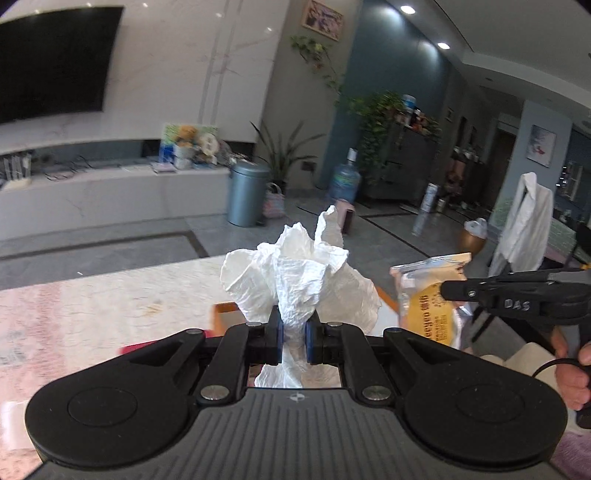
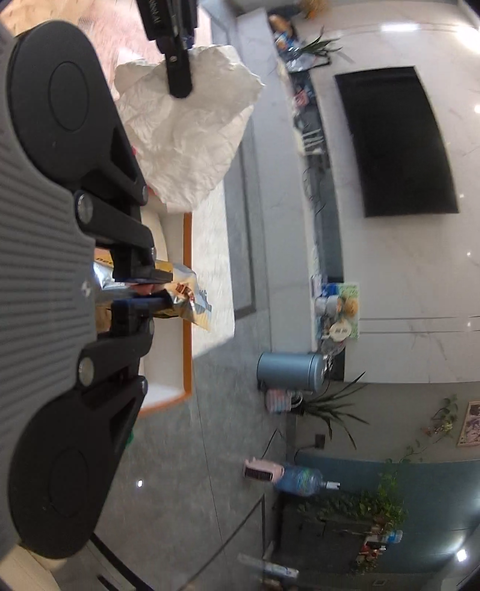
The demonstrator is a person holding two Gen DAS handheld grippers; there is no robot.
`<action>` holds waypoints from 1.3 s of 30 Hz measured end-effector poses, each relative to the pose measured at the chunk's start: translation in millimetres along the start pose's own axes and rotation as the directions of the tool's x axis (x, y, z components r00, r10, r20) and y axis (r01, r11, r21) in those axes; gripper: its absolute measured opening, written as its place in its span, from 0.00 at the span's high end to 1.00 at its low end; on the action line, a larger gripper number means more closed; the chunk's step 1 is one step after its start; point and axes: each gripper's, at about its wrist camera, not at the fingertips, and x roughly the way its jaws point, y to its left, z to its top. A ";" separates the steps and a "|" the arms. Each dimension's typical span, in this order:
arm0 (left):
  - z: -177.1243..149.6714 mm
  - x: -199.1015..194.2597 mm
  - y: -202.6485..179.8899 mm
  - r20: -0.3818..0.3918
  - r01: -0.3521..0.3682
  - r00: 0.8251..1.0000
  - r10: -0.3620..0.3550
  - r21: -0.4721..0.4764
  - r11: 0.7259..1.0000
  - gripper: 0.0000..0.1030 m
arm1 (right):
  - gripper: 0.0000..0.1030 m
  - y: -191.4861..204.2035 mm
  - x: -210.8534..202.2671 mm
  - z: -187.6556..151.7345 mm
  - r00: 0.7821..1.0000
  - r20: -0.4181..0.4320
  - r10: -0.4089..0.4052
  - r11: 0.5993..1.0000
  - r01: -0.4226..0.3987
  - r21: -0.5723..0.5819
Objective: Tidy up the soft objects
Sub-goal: 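Carry the tissue and snack packet into the orange box and open both tools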
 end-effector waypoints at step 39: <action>-35.4 270.7 -20.2 -0.509 -0.001 0.860 0.045 0.085 0.996 0.86 | 0.96 -48.4 242.7 -25.2 0.913 -0.394 -0.105 0.963 -0.005 -0.270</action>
